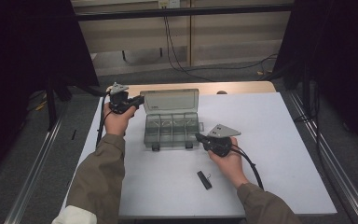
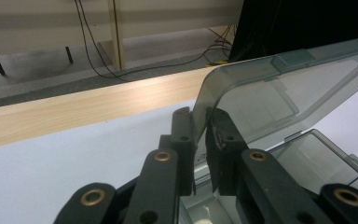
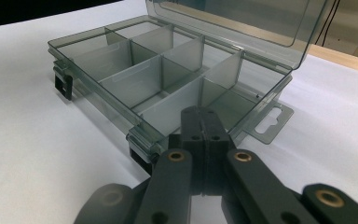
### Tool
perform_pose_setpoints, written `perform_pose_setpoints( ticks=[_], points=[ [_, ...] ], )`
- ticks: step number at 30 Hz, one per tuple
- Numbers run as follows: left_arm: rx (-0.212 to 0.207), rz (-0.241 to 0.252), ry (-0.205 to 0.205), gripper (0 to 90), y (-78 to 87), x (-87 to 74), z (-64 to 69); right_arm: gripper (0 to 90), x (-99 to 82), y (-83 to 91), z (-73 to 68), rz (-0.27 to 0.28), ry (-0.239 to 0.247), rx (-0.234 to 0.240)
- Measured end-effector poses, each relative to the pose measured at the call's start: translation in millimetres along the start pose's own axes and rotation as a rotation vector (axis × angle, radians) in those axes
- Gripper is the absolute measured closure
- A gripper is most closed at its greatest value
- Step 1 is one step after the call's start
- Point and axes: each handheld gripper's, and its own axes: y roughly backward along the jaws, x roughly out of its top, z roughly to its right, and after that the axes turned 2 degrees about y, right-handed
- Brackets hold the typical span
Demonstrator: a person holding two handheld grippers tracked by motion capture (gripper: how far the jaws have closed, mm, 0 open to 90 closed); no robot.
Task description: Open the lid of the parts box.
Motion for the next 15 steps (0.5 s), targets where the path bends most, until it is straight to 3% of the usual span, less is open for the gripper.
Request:
perform_pose_setpoints(
  ticks=[15],
  points=[
    [0.017, -0.006, 0.004, 82.8, -14.6, -3.9, -4.2, 90.0, -0.9, 0.0, 0.2, 0.007, -0.004, 0.002]
  ],
)
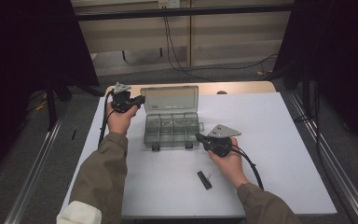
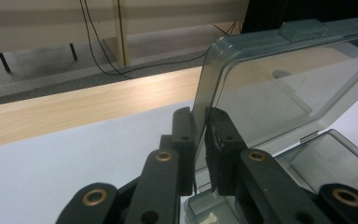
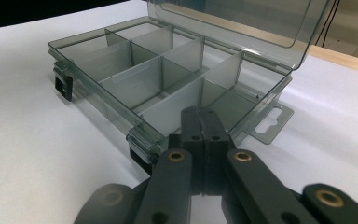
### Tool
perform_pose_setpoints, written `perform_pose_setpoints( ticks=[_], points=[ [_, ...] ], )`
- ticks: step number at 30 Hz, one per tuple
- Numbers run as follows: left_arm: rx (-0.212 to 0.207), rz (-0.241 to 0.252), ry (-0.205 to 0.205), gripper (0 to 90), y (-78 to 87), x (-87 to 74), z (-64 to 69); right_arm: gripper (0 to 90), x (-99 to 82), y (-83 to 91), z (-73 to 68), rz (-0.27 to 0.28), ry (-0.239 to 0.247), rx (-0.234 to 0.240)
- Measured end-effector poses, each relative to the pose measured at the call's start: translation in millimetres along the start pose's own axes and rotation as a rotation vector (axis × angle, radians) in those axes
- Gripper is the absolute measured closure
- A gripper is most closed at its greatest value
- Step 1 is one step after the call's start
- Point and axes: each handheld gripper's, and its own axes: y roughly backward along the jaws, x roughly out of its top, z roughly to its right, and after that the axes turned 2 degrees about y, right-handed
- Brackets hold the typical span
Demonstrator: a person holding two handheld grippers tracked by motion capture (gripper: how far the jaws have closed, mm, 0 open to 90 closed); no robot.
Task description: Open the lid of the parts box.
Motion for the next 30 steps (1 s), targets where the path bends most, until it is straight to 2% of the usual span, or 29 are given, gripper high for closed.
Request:
perform_pose_setpoints(
  ticks=[4, 22, 27, 30],
  points=[
    [0.007, -0.007, -0.017, 83.0, -3.0, -1.9, 0.0, 90.0, -0.2, -0.1, -0.1, 0.002, -0.001, -0.001],
    [0.017, -0.006, 0.001, 83.6, -11.6, -6.7, -3.0, 90.0, -1.4, -0.1, -0.1, 0.010, -0.001, -0.002],
    [0.017, -0.006, 0.017, 84.1, -14.2, -8.6, -3.7, 90.0, -1.5, -0.1, 0.0, 0.011, -0.002, -0.001],
    [0.023, -0.010, 0.011, 84.1, -15.4, -9.7, -3.2, 90.0, -1.5, -0.1, 0.0, 0.012, -0.001, -0.001]
  ],
)
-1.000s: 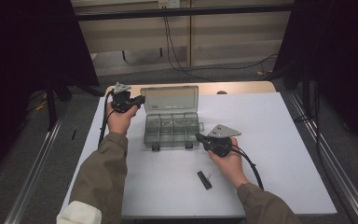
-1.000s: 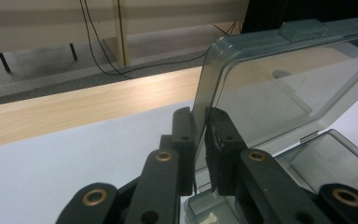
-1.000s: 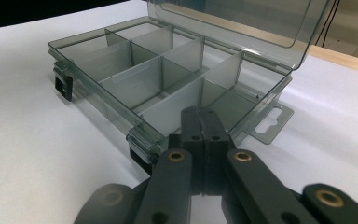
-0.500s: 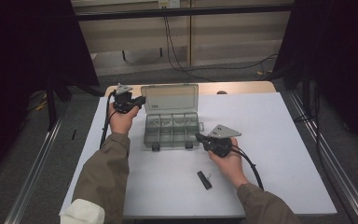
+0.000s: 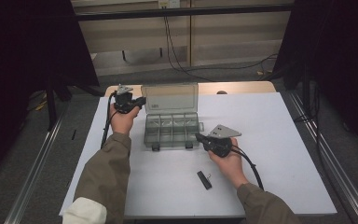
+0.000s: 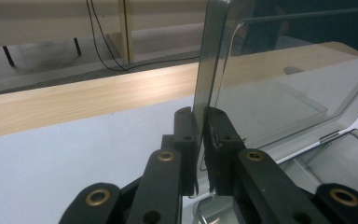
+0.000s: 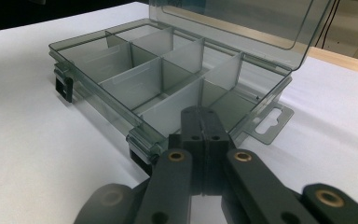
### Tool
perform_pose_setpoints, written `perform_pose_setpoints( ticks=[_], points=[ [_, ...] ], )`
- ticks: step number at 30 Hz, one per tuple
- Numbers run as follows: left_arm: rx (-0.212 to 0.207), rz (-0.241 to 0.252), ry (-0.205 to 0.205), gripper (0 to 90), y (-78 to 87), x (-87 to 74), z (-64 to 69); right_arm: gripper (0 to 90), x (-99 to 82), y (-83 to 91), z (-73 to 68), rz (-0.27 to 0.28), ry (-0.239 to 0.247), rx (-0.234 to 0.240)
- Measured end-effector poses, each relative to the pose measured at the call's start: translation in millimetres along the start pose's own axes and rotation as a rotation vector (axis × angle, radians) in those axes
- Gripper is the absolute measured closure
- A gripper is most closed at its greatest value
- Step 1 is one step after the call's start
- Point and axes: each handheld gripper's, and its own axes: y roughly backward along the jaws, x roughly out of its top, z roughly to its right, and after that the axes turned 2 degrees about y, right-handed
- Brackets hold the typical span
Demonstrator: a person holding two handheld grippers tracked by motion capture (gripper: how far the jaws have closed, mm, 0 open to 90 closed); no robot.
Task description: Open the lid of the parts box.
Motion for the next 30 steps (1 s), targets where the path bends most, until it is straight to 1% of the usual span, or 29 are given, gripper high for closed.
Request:
perform_pose_setpoints(
  ticks=[4, 6, 7, 10, 18, 22, 27, 30],
  points=[
    [0.007, -0.008, -0.006, 84.2, -1.5, -1.2, -0.4, 90.0, 0.0, 0.1, -0.2, -0.001, 0.000, -0.001],
    [0.005, -0.006, 0.002, 84.4, -2.7, -1.8, -0.7, 90.0, 0.0, 0.1, -0.1, 0.000, 0.000, -0.001],
    [0.007, -0.010, -0.001, 84.7, -2.9, -2.0, -1.3, 90.0, -0.1, 0.1, -0.1, 0.000, 0.000, -0.001],
    [0.010, -0.008, 0.013, 85.4, -5.0, -3.4, -1.5, 90.0, -0.2, 0.0, -0.1, 0.001, 0.000, 0.000],
    [0.026, -0.018, -0.003, 85.5, -8.9, -6.0, -0.8, 90.0, -0.3, 0.0, 0.0, 0.002, -0.001, 0.000],
    [0.029, -0.020, 0.001, 85.7, -10.3, -6.9, -0.9, 90.0, -0.3, 0.1, -0.1, 0.002, -0.001, -0.001],
    [0.034, -0.021, 0.019, 85.7, -13.0, -8.5, -1.3, 90.0, -0.3, 0.1, -0.2, 0.002, -0.001, -0.001],
    [0.039, -0.031, 0.016, 85.7, -15.1, -10.2, -1.3, 90.0, -0.3, 0.1, -0.2, 0.002, -0.001, -0.002]
  ],
)
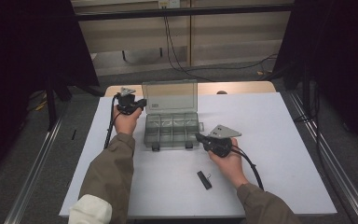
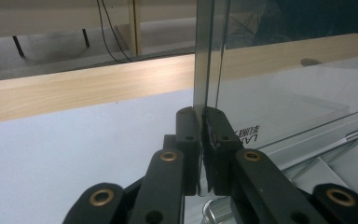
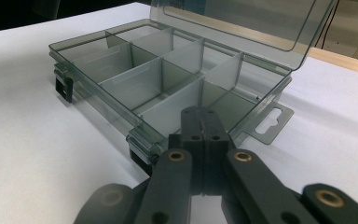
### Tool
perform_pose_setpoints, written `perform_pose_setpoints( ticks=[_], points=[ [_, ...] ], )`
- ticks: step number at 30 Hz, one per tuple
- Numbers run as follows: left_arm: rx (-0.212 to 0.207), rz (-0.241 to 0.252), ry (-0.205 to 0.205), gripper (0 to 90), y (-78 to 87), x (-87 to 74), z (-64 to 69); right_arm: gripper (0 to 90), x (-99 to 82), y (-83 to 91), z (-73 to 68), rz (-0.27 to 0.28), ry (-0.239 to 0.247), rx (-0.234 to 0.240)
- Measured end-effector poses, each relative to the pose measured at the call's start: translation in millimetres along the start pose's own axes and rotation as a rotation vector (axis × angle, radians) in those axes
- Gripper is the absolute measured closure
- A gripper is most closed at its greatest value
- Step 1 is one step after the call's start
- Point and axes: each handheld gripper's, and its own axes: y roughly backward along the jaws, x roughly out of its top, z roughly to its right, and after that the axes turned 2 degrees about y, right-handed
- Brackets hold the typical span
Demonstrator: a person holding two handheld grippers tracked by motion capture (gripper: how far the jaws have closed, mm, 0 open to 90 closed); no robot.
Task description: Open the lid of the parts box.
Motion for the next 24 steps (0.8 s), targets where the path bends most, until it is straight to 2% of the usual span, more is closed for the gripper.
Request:
perform_pose_setpoints(
  ticks=[12, 16, 17, 19, 24],
  points=[
    [0.004, -0.009, -0.005, 85.5, -4.5, -3.3, -0.8, 90.0, -0.2, 0.0, -0.3, 0.001, -0.003, -0.003],
    [0.004, -0.008, 0.009, 85.3, -7.2, -5.2, -1.0, 90.0, -0.2, 0.0, -0.4, 0.002, -0.003, -0.003],
    [0.005, -0.015, -0.002, 85.3, -7.4, -5.5, -1.8, 90.0, -0.1, 0.0, -0.3, 0.001, -0.002, -0.003],
    [0.005, -0.009, 0.012, 85.2, -8.4, -6.4, -1.5, 90.0, -0.2, 0.0, -0.3, 0.002, -0.003, -0.002],
    [0.005, -0.008, 0.008, 84.9, -8.5, -6.7, -1.8, 90.0, -0.3, 0.1, -0.4, 0.002, -0.005, -0.004]
  ],
)
